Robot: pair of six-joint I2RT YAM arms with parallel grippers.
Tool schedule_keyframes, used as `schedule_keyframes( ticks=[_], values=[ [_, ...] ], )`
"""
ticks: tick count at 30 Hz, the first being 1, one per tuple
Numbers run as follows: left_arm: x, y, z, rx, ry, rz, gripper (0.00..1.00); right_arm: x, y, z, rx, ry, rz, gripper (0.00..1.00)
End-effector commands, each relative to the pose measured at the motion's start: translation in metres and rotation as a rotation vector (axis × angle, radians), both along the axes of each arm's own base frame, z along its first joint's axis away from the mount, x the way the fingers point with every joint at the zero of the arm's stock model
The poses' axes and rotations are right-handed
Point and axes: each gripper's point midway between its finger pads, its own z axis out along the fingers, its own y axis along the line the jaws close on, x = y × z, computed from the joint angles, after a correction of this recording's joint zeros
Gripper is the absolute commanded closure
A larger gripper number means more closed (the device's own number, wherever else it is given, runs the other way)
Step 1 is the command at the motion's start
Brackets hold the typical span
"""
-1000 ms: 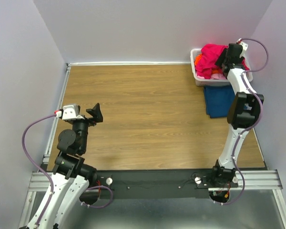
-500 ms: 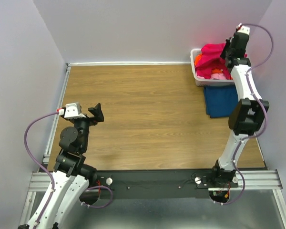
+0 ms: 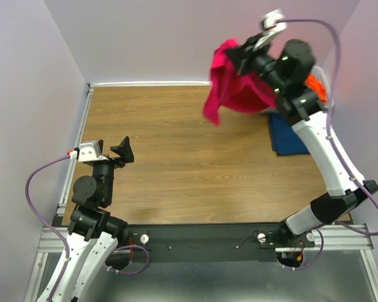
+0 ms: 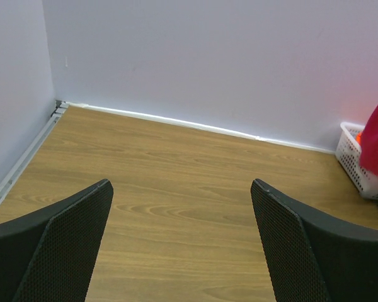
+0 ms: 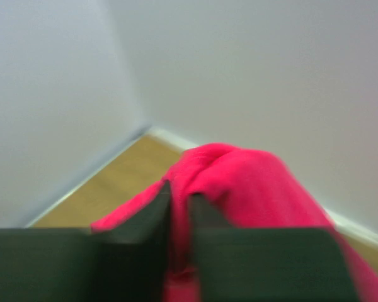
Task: Fold and stack the t-shirts
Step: Move the tshirt to the center of the board
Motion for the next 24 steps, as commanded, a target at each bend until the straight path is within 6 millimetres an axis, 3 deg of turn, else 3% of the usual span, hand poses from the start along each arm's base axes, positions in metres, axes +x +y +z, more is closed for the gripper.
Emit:
schedule_keyframes(
  ticks=[1,2,3,4,6,7,9,13,17,18,21,24],
  values=[
    [-0.001,0.002,0.002,0.005,-0.015,0.007,0.02,-0.034,0.109,-0.108,-0.016,0.308,0.305,0.46],
    [-0.001,0.003,0.001,0.0,-0.013,0.011,0.02,-0.042,0.125,-0.127,-0.026,0.36,0.35,0.34],
    [-0.001,0.003,0.002,-0.003,-0.014,0.014,0.02,-0.068,0.151,-0.157,-0.053,0.441,0.46,0.26],
    [-0.001,0.004,0.002,-0.005,-0.014,0.018,0.02,-0.077,0.166,-0.183,-0.077,0.502,0.513,0.2],
    [-0.002,0.006,0.001,-0.016,-0.011,0.026,0.02,-0.097,0.179,-0.215,-0.097,0.597,0.566,0.17],
    [-0.002,0.006,0.0,-0.019,-0.005,0.026,0.02,-0.101,0.174,-0.243,-0.12,0.657,0.543,0.17],
    [-0.002,0.003,-0.001,-0.039,0.009,0.013,0.02,-0.099,0.156,-0.25,-0.13,0.657,0.452,0.17],
    [-0.001,-0.007,-0.009,-0.081,0.054,-0.034,0.02,-0.078,0.088,-0.29,-0.262,0.637,0.097,0.21],
    [0.008,-0.033,-0.025,-0.116,0.15,-0.146,0.04,-0.08,0.043,-0.334,-0.374,0.684,-0.045,0.27],
    [0.015,-0.04,-0.036,-0.114,0.202,-0.165,0.04,-0.084,0.037,-0.353,-0.405,0.717,-0.051,0.3],
    [0.028,-0.059,-0.064,-0.125,0.326,-0.221,0.05,-0.093,0.039,-0.382,-0.452,0.776,-0.008,0.42],
    [0.04,-0.074,-0.097,-0.16,0.471,-0.247,0.06,-0.113,0.063,-0.395,-0.442,0.84,0.159,0.51]
  ],
)
